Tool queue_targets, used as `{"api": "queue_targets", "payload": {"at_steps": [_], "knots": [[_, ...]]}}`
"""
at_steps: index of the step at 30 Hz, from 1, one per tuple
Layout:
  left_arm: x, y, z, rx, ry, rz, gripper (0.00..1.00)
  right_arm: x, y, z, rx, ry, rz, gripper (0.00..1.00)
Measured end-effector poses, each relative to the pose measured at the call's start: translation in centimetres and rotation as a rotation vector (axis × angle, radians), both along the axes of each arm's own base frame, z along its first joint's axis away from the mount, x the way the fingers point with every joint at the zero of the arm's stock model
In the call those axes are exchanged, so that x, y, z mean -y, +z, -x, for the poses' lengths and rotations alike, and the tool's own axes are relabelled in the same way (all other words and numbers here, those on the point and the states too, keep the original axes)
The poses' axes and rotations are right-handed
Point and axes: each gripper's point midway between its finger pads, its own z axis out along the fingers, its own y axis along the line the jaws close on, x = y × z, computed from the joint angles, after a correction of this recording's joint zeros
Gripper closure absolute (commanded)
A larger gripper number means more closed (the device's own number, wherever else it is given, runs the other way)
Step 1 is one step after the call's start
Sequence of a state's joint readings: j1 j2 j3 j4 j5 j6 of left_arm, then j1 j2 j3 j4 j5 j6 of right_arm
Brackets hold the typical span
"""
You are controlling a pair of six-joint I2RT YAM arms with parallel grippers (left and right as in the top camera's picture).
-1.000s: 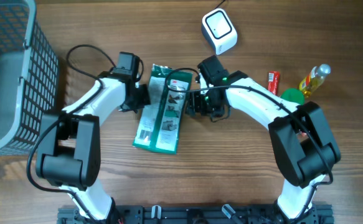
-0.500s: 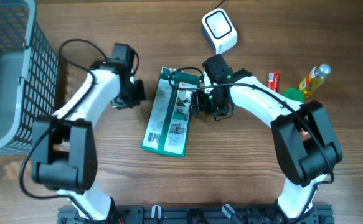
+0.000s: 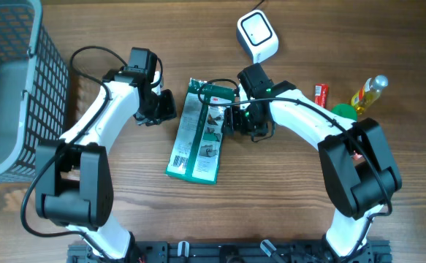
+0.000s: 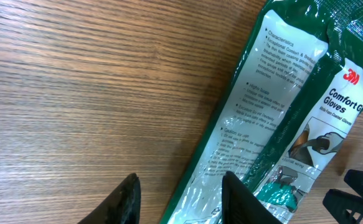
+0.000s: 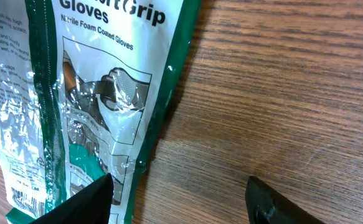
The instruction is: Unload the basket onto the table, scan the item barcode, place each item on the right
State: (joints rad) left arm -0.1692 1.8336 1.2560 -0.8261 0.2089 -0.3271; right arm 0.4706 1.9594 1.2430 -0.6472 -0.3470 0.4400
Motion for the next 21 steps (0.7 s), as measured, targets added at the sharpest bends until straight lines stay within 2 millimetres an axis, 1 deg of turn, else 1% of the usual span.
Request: {"api": "queue_targets", "payload": {"at_steps": [9, 12, 16, 18, 19, 21], "knots": [[1.1, -2.2, 0.4, -0.053, -0.022, 0.020, 0.69, 0.0, 0.0, 0.0, -0.002, 0.000, 0.001, 0.32], [1.6, -2.4, 0.4, -0.052, -0.036, 0.020, 0.71, 0.0, 0.0, 0.1, -0.003, 0.000, 0.001, 0.32], [1.9, -2.4, 0.3, -0.049, -0.027, 0.022, 0.71, 0.0, 0.0, 0.1, -0.003, 0.000, 0.001, 0.32], [1.9, -2.6, 0.3, -0.053, -0.023, 0.022, 0.74, 0.0, 0.0, 0.1, -0.002, 0.000, 0.001, 0.33], [1.9, -2.6, 0.3, -0.054, -0.021, 0.022, 0.75, 0.0, 0.0, 0.1, -0.001, 0.004, 0.001, 0.36], [1.9, -2.6, 0.3, -0.057, -0.010, 0.023, 0.75, 0.0, 0.0, 0.0, 0.005, 0.014, 0.001, 0.37]]}}
